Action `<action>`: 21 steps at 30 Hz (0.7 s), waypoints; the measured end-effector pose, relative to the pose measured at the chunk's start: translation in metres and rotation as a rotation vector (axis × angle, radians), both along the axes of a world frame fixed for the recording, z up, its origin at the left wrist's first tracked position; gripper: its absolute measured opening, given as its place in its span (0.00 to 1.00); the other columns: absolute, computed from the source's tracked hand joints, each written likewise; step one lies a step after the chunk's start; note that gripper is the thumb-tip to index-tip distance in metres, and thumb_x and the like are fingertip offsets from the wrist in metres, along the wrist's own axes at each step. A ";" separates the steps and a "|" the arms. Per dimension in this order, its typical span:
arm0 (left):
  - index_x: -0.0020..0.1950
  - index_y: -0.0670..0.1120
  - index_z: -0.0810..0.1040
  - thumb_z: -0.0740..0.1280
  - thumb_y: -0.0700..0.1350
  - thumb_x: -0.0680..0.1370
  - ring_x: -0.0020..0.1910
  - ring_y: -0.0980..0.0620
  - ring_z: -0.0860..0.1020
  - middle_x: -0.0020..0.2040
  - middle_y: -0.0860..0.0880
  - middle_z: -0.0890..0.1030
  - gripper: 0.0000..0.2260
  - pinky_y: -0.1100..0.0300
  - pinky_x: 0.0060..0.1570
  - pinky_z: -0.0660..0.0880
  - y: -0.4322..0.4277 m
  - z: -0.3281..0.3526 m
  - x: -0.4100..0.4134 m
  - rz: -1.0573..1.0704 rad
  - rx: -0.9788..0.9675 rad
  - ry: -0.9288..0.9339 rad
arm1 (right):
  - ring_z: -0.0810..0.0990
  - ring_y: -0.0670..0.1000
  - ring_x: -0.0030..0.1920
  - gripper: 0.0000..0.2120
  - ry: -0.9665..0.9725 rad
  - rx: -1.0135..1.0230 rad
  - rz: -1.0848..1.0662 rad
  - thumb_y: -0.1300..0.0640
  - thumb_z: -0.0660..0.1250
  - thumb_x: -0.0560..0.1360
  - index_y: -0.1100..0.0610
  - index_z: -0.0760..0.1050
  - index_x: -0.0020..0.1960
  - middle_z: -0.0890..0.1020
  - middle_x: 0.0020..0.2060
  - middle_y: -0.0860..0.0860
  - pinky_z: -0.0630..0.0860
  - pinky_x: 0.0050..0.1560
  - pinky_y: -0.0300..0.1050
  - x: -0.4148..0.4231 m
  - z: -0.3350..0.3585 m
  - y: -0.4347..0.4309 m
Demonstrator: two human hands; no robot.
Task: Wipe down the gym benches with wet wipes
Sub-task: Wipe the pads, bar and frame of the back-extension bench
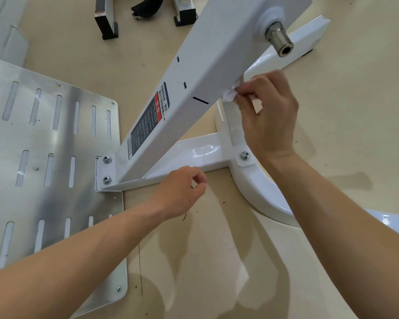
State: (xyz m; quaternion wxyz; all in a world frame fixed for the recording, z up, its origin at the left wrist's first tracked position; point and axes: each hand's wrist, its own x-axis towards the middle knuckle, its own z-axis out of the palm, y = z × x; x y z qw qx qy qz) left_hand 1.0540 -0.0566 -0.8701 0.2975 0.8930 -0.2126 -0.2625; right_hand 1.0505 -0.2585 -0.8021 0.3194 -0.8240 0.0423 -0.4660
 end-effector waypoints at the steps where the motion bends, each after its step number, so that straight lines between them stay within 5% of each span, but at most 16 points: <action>1: 0.49 0.55 0.77 0.65 0.48 0.80 0.43 0.59 0.77 0.48 0.60 0.77 0.03 0.58 0.49 0.77 0.000 0.000 -0.001 0.004 -0.003 0.003 | 0.77 0.52 0.39 0.02 0.043 -0.007 -0.001 0.67 0.71 0.73 0.63 0.80 0.42 0.78 0.41 0.57 0.76 0.40 0.45 -0.002 -0.010 -0.004; 7: 0.51 0.55 0.78 0.65 0.49 0.80 0.46 0.58 0.78 0.49 0.63 0.77 0.03 0.57 0.50 0.77 -0.001 -0.001 -0.003 -0.017 0.034 0.012 | 0.76 0.56 0.38 0.03 0.579 0.068 -0.021 0.66 0.69 0.73 0.59 0.80 0.43 0.76 0.42 0.51 0.76 0.42 0.55 -0.020 -0.094 -0.029; 13: 0.51 0.53 0.78 0.65 0.48 0.80 0.44 0.55 0.79 0.48 0.62 0.76 0.03 0.53 0.48 0.80 -0.016 0.012 -0.012 -0.060 0.040 0.021 | 0.77 0.58 0.40 0.02 0.696 0.034 -0.014 0.63 0.70 0.74 0.59 0.81 0.44 0.80 0.43 0.54 0.76 0.43 0.52 -0.017 -0.094 -0.032; 17: 0.54 0.53 0.77 0.66 0.48 0.80 0.42 0.56 0.78 0.49 0.60 0.78 0.04 0.54 0.48 0.79 -0.030 0.023 -0.014 -0.053 0.033 -0.015 | 0.77 0.47 0.39 0.03 0.715 0.095 0.139 0.64 0.73 0.74 0.57 0.81 0.44 0.79 0.41 0.49 0.76 0.44 0.41 -0.044 -0.071 -0.037; 21: 0.69 0.56 0.68 0.70 0.51 0.77 0.49 0.55 0.80 0.56 0.59 0.76 0.22 0.57 0.48 0.77 -0.051 0.021 -0.026 -0.027 -0.037 0.037 | 0.79 0.44 0.41 0.08 0.812 0.150 0.263 0.67 0.72 0.73 0.55 0.82 0.44 0.81 0.40 0.46 0.77 0.47 0.40 -0.094 -0.063 -0.044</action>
